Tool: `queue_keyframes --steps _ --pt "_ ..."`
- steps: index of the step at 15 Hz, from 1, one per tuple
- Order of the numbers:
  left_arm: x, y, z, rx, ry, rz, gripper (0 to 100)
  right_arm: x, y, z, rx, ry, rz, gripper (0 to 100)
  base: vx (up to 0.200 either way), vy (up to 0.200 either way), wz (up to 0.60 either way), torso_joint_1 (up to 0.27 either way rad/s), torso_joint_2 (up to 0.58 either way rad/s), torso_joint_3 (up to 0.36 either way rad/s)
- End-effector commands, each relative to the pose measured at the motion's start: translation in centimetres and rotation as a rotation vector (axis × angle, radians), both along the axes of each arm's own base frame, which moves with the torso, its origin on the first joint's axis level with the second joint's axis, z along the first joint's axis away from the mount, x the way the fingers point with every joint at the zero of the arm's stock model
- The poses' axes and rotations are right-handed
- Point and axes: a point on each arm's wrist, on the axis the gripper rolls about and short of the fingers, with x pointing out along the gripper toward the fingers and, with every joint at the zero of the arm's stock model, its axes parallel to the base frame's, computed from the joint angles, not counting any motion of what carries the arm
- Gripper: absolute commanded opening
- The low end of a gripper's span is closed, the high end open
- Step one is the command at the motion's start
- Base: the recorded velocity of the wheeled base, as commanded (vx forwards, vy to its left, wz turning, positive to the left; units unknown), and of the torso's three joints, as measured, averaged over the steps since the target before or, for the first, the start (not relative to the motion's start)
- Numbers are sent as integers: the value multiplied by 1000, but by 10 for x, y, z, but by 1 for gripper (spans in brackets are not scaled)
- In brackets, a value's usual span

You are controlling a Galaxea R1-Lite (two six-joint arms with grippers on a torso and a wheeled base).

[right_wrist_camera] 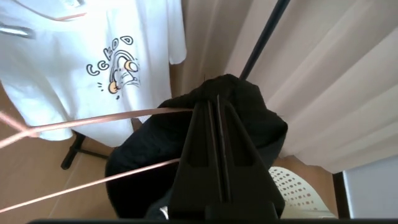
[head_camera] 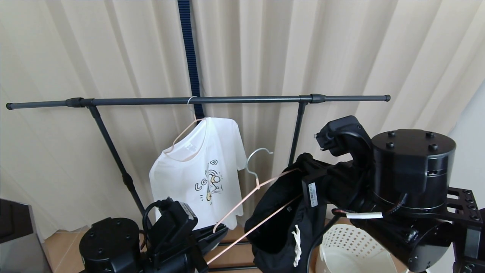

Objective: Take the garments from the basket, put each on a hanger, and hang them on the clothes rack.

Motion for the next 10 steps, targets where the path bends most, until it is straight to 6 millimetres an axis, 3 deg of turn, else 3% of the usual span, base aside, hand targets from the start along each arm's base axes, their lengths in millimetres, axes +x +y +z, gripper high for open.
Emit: queue_keyframes --steps 1,7,10 --pt "0 0 -1 3 3 -1 0 -6 4 2 8 -3 26 0 0 0 0 0 0 0" --pt "1 -1 -1 2 0 0 0 -32 26 0 70 18 126 0 0 0 0 0 0 0" --pt "-1 1 4 -11 -13 -1 0 -35 30 -1 82 23 143 0 0 0 0 0 0 0"
